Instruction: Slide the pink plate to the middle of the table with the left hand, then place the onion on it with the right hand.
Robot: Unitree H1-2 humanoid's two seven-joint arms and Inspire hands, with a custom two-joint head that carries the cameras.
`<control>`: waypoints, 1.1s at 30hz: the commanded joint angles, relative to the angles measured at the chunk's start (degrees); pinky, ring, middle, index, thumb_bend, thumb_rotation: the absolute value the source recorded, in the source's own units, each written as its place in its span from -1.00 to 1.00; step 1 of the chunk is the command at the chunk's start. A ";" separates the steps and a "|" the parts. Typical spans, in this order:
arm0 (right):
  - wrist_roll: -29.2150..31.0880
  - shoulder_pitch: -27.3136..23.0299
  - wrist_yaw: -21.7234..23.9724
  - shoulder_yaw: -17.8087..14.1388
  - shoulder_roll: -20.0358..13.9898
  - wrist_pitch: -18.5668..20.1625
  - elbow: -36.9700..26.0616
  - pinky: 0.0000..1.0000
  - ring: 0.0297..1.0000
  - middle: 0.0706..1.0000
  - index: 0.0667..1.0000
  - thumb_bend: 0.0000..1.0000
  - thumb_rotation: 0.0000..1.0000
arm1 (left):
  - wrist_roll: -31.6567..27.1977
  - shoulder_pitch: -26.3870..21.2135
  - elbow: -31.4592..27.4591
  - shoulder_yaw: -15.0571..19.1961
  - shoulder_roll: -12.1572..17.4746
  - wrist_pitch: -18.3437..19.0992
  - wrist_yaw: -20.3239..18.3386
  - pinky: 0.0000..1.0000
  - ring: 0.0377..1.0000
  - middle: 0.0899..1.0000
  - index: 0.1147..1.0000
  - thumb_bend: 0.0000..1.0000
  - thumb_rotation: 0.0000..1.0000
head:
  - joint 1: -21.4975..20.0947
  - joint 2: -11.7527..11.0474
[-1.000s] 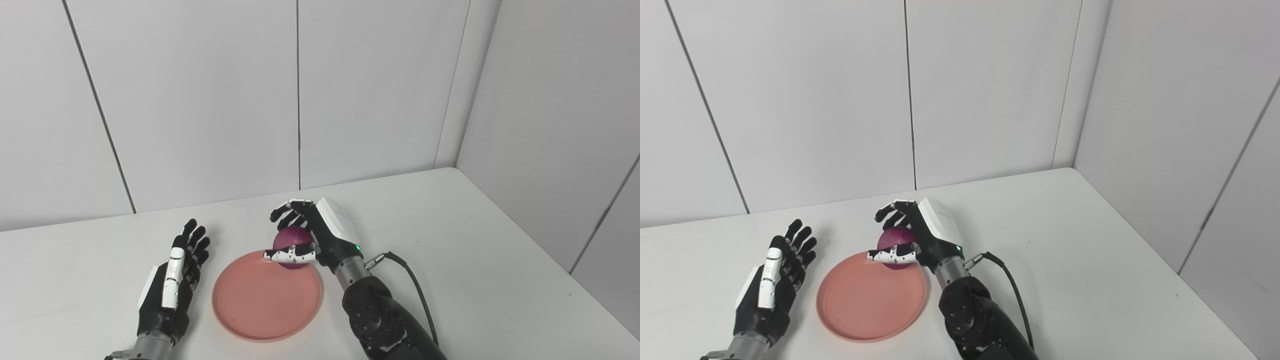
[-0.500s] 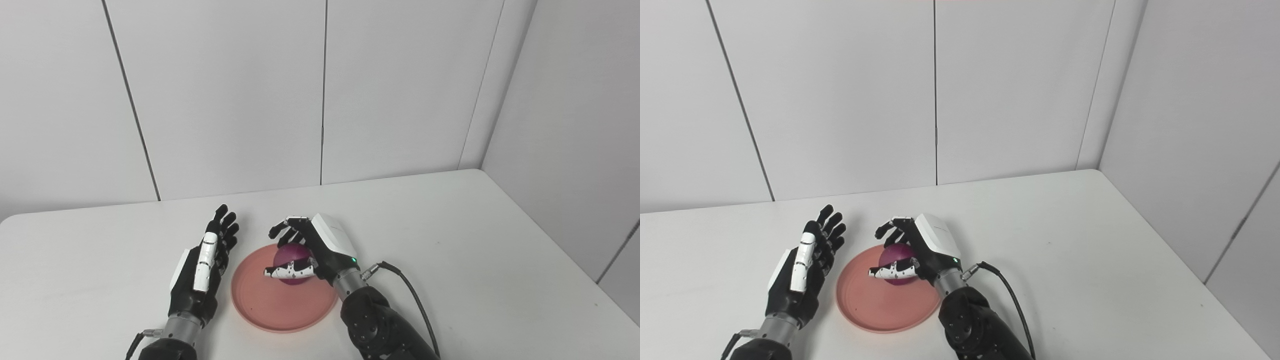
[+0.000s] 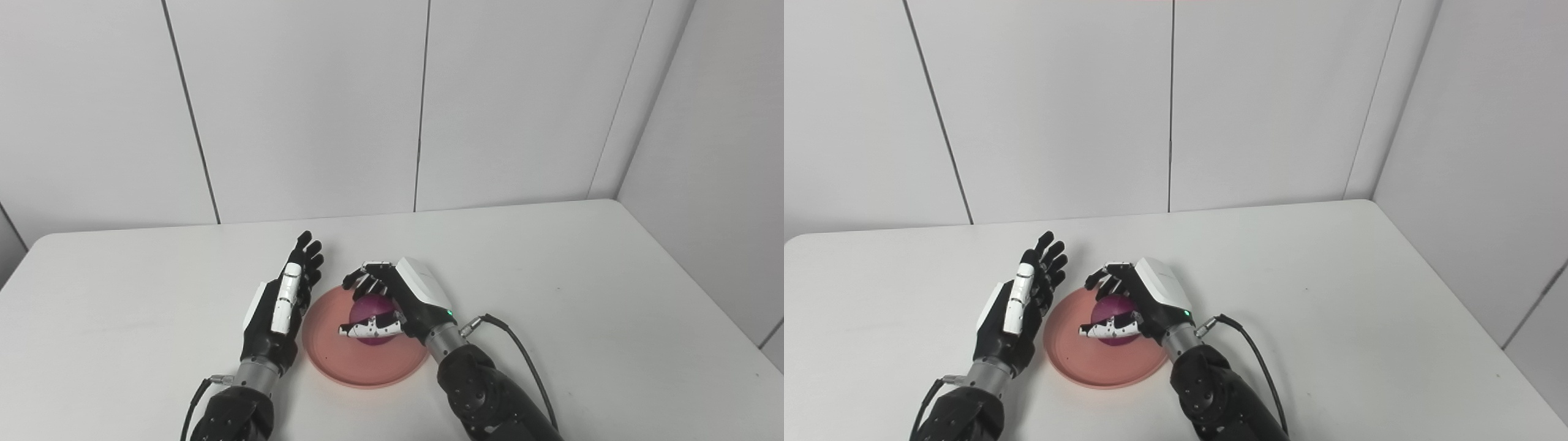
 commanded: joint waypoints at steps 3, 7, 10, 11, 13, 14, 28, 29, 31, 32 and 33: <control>-0.30 -1.35 0.30 -0.23 -0.42 -1.77 -2.08 -0.40 -0.21 -0.07 0.06 -0.03 -1.00 | 0.46 -1.97 -1.78 -0.39 -0.79 0.07 0.30 1.00 0.98 0.97 0.94 0.24 1.00 | 0.29 -0.06; 0.69 -0.99 -0.16 -0.39 -0.45 -4.26 -1.96 -0.38 -0.17 -0.07 0.06 -0.03 -1.00 | 0.27 -2.08 -1.53 -0.39 -0.90 -0.22 0.19 1.00 0.98 0.96 0.94 0.24 1.00 | 0.45 -0.17; 0.57 -0.60 -0.61 -0.45 -0.34 -5.03 -2.61 -0.19 -0.04 0.01 -0.04 0.01 -0.87 | 0.09 -2.13 -1.30 -0.37 -0.89 -0.53 0.02 1.00 0.98 0.97 0.95 0.24 1.00 | 0.44 -0.32; 0.24 -0.50 -0.82 -0.41 -0.39 -5.33 -2.86 -0.18 -0.03 0.04 -0.05 0.01 -0.85 | 0.02 -2.13 -1.37 -0.34 -0.90 -0.31 0.02 1.00 0.98 0.97 0.95 0.24 1.00 | 0.44 -0.32; -0.28 -0.42 -1.18 -0.36 -0.52 -6.01 -3.13 0.00 0.15 0.21 -0.07 0.00 -0.74 | -0.11 -2.17 -1.38 -0.27 -0.89 -0.06 -0.01 1.00 1.00 0.98 0.95 0.25 1.00 | 0.49 -0.36; -0.92 -0.29 -1.61 -0.34 -0.60 -6.18 -3.55 0.02 0.18 0.23 -0.08 0.00 -0.72 | -0.04 -2.21 -1.48 -0.26 -0.82 0.28 0.05 1.00 1.00 0.98 0.95 0.25 1.00 | 0.50 -0.39; 0.75 0.49 -2.40 -2.07 -1.31 -11.09 -6.36 0.49 0.63 0.67 0.65 0.17 0.57 | 1.33 -2.67 -0.73 0.13 -0.01 0.29 0.28 1.00 0.98 0.97 0.96 0.24 1.00 | 0.65 -0.78; 1.27 0.57 -1.86 -2.32 -1.34 -10.71 -6.88 0.50 0.63 0.68 0.66 0.17 0.57 | 1.36 -2.78 -0.48 0.25 0.08 0.14 0.31 1.00 0.98 0.98 0.96 0.24 1.00 | 0.80 -0.81; 1.82 0.77 -1.07 -2.69 -1.41 -9.61 -7.96 0.52 0.67 0.72 0.70 0.19 0.69 | 1.40 -2.90 -0.21 0.49 0.19 -0.01 0.43 1.00 0.98 0.97 0.95 0.23 1.00 | 0.82 -0.85; 1.96 0.88 -0.73 -2.89 -1.41 -9.07 -8.46 0.53 0.69 0.75 0.73 0.21 0.77 | 1.43 -2.94 -0.12 0.60 0.22 -0.06 0.49 1.00 0.98 0.97 0.95 0.22 1.00 | 0.79 -0.86; 2.30 1.08 -0.43 -3.23 -1.40 -8.58 -9.18 0.53 0.69 0.75 0.74 0.21 0.78 | 1.58 -2.95 -0.05 0.68 0.42 -0.08 0.53 1.00 0.98 0.96 0.94 0.22 1.00 | 0.72 -0.89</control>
